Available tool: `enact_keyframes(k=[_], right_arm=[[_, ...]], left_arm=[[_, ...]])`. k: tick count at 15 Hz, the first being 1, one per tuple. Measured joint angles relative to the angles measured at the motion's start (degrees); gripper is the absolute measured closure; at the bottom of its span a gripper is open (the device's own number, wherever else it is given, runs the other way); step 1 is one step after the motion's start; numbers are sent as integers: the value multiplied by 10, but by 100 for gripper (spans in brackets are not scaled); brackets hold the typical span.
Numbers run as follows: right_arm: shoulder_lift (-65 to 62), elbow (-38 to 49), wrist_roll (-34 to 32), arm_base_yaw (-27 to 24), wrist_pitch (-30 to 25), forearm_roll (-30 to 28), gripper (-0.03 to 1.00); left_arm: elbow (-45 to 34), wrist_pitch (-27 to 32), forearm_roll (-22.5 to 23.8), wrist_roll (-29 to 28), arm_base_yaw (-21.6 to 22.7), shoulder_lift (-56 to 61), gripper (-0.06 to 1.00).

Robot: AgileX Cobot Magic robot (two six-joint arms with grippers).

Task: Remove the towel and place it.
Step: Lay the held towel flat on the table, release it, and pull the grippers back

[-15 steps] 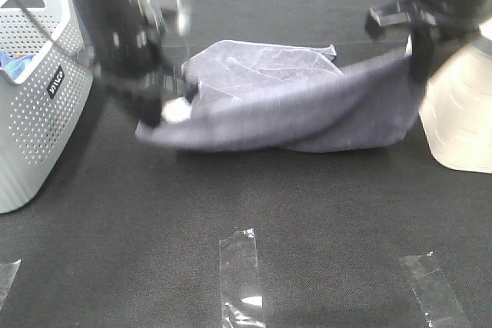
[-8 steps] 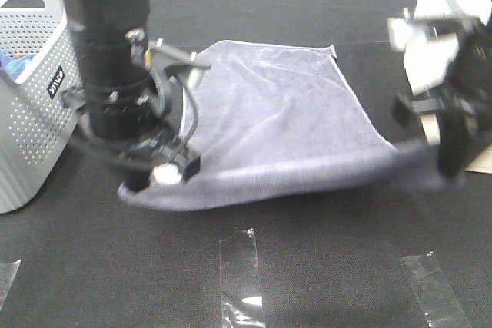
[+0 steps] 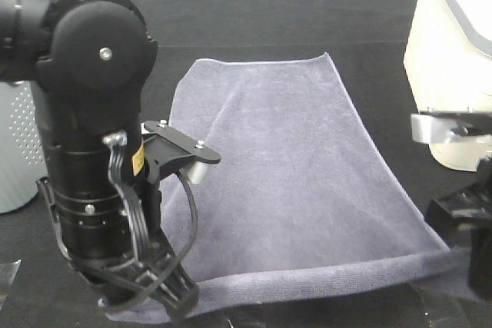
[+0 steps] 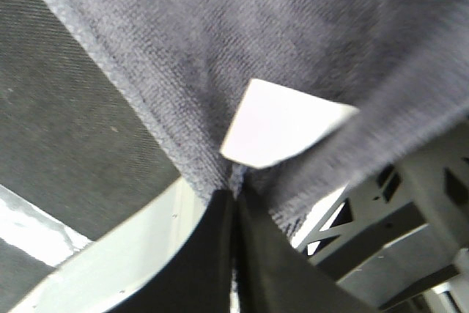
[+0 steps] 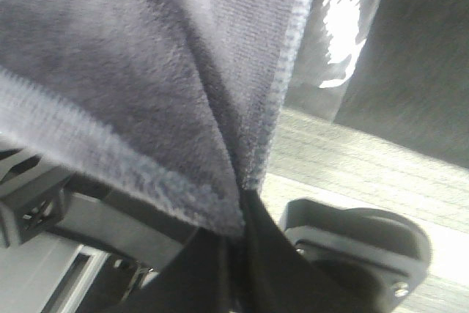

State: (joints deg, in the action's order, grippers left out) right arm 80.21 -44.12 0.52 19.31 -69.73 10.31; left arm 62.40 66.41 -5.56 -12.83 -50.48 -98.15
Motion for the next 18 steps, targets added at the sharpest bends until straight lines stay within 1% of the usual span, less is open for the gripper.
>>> enact_keyframes(k=[1, 2, 3, 5, 6, 7, 8, 9, 10, 11, 12, 13, 14, 15, 16, 18], right_arm=[[-12, 9, -5, 0, 1, 1, 97], [-12, 9, -5, 0, 1, 1, 97], [-27, 20, -14, 0, 1, 1, 97], [-56, 40, -40, 0, 2, 1, 97], [-72, 51, -55, 0, 2, 1, 97], [-92, 71, -67, 0, 3, 1, 97], [-100, 85, -69, 0, 3, 1, 97], [-106, 97, -70, 0, 3, 1, 97], [-109, 110, -72, 0, 3, 1, 97], [-111, 121, -72, 0, 3, 1, 97], [-111, 133, -72, 0, 4, 2, 97], [-111, 144, -72, 0, 4, 2, 97], [-111, 149, -72, 0, 3, 2, 97], [-111, 150, -72, 0, 3, 5, 97], [-111, 150, -72, 0, 3, 5, 97], [-111, 150, -71, 0, 3, 13, 97]], left_arm=[[0, -1, -5, -10, -13, 2, 94], [0, -1, -5, -10, -13, 2, 94], [-1, -15, -13, -11, -30, 2, 94], [-1, -69, -36, -11, -63, 2, 94], [-1, -103, -58, -11, -82, 2, 94], [-1, -124, -78, -9, -86, 2, 94], [-1, -144, -105, 2, -87, 2, 94], [-1, -159, -138, 28, -87, 2, 94], [-1, -155, -164, 46, -87, -2, 94], [-4, -131, -174, 50, -88, -3, 94], [-10, -93, -164, 40, -88, -3, 94], [-15, -56, -143, 19, -88, -3, 94], [-21, -36, -122, -2, -88, -3, 94], [-31, -30, -112, -13, -88, -3, 94], [-44, -22, -113, -14, -88, -3, 94], [-68, -24, -127, -9, -88, -3, 94]])
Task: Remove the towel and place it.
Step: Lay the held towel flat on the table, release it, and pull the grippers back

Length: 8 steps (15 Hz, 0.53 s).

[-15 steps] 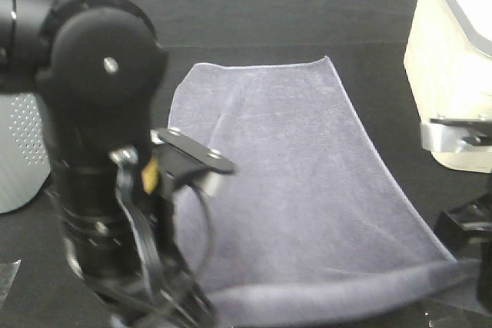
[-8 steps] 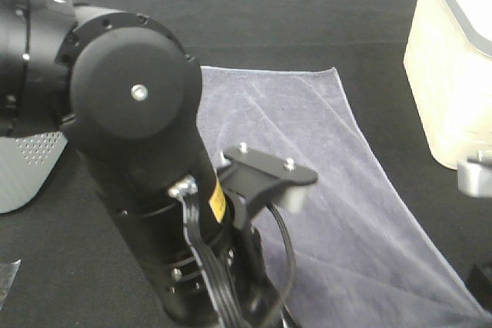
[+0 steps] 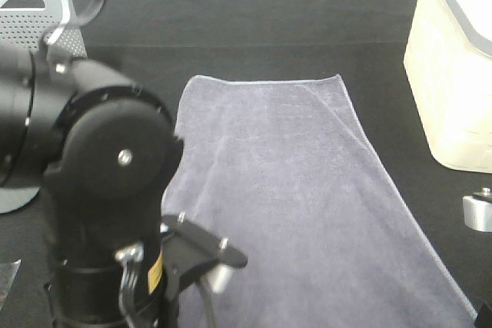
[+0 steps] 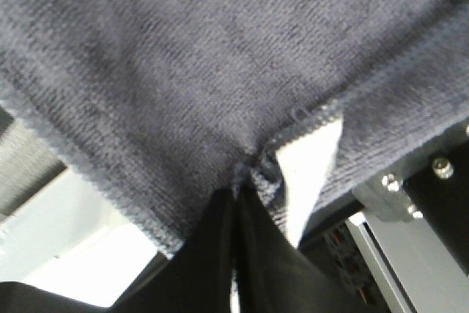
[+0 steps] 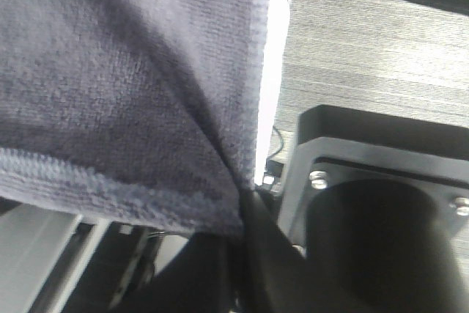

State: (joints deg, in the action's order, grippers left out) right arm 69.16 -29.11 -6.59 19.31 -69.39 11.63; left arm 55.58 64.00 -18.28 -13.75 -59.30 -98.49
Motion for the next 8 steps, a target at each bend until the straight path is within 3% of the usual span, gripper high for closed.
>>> enact_keyframes(k=[2, 4, 6, 8], right_arm=[[0, 1, 7, 0, 0, 12, 97], [0, 3, 9, 0, 0, 14, 97], [0, 5, 9, 0, -2, 14, 97], [0, 5, 9, 0, -2, 14, 97]], left_arm=[[-16, -5, -44, 28, -12, 0, 94], [-25, -23, -57, 34, -46, 0, 94], [-26, -34, -49, 22, -54, 0, 94], [-26, -37, -9, -18, -54, 0, 94]])
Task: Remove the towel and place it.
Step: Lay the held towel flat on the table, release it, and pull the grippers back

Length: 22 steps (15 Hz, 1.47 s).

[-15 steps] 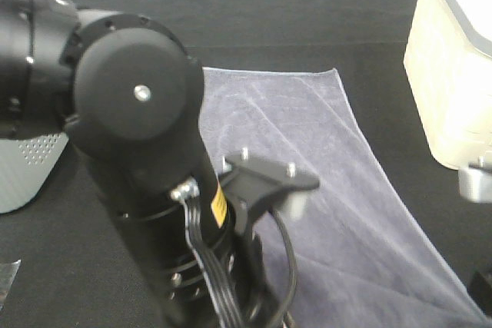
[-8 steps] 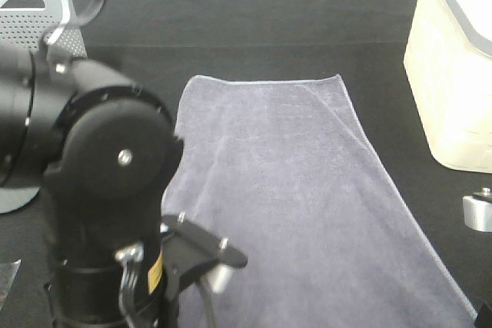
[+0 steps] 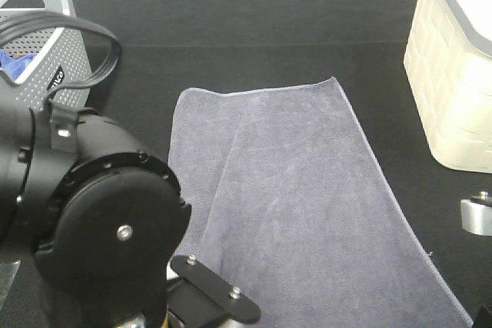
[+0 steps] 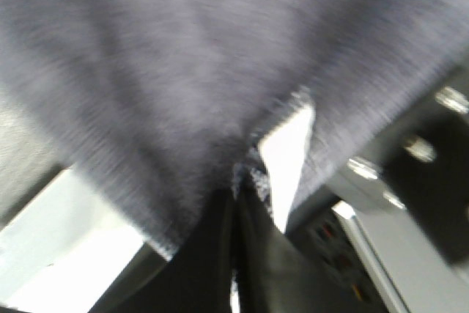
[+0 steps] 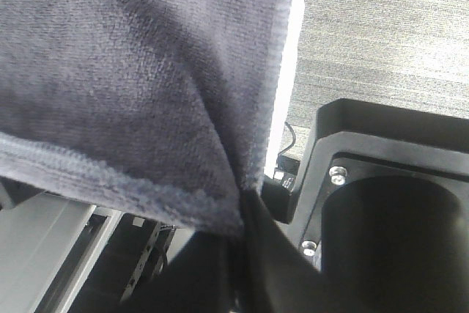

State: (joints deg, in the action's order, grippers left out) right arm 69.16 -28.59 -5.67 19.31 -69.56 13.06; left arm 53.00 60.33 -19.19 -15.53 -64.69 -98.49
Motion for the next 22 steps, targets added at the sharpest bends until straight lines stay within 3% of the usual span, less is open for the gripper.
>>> enact_keyframes(k=[4, 5, 7, 8, 10, 14, 17, 19, 20, 22], right_arm=[[0, 0, 0, 0, 0, 1, 96], [0, 0, 0, 0, 0, 2, 92], [0, 0, 0, 0, 0, 10, 74], [0, -6, 0, 0, -1, 19, 52], [0, -11, 1, 0, -1, 21, 32], [0, -13, 9, 0, -1, 2, 27], [0, -26, 10, 0, -1, -19, 28], [1, -61, 15, 0, -2, -24, 31], [1, -108, 19, 0, -2, -25, 34], [1, -151, 21, 0, -2, -25, 37]], left_arm=[[0, -1, 30, -55, 0, 0, 94], [0, -1, 30, -62, 0, 0, 91], [0, -1, 30, -69, 0, 0, 68], [-1, -1, 30, -70, 0, 0, 43], [-3, 0, 30, -72, 0, 0, 25], [-3, 1, 30, -72, 0, 1, 21], [6, 7, 58, -75, 0, 21, 21], [43, 14, 120, -103, 0, 36, 21], [75, 15, 217, -147, 0, 40, 21], [87, 9, 319, -193, 0, 40, 21]])
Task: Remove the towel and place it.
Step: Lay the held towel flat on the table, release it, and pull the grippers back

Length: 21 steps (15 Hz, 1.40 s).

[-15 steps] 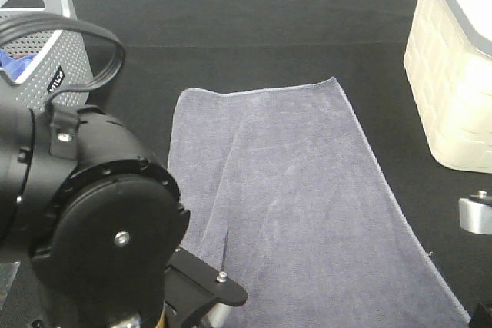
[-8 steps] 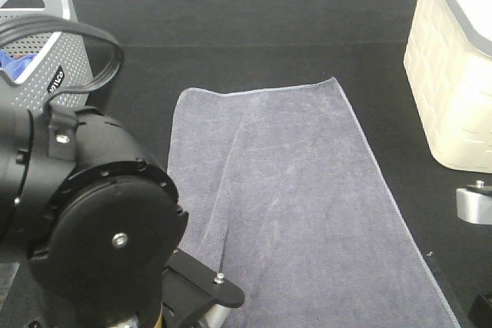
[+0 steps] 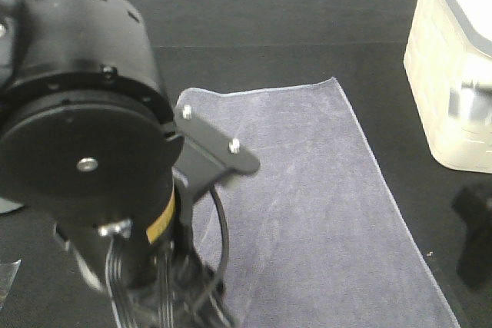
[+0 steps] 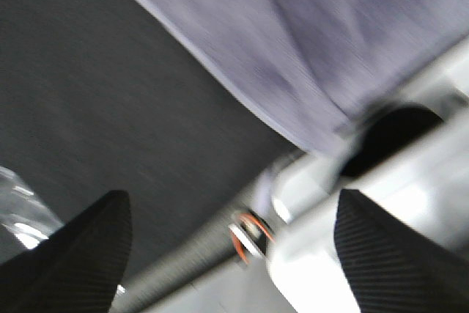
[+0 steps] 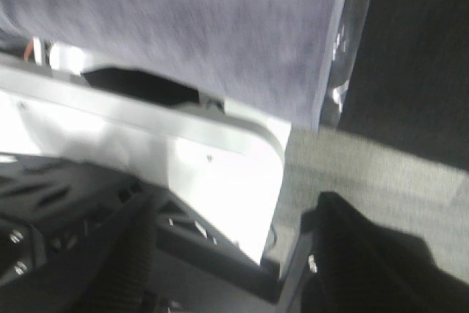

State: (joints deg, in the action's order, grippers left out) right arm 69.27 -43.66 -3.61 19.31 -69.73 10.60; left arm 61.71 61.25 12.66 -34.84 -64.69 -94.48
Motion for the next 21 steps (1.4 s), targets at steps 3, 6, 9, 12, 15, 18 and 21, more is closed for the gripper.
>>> enact_keyframes(k=[3, 6, 9, 12, 15, 18, 21], right_arm=[[1, -41, 1, 0, 4, 0, 40], [3, -81, 1, 0, 20, -1, 44], [40, -121, 1, 0, 44, -3, 45], [62, -124, 2, 0, 56, -3, 45], [92, -124, 9, 0, 60, -3, 45], [104, -124, 15, 0, 68, -3, 45], [105, -124, 15, 0, 80, -3, 45]], left_arm=[[0, -29, 36, -15, 32, 0, 21], [0, -152, 9, 24, 162, 0, 23], [0, -289, -49, 81, 304, -2, 30], [15, -327, -61, 110, 362, -27, 30], [80, -331, -68, 148, 414, -109, 30], [173, -326, -68, 157, 451, -205, 30], [284, -309, -76, 182, 454, -297, 30]])
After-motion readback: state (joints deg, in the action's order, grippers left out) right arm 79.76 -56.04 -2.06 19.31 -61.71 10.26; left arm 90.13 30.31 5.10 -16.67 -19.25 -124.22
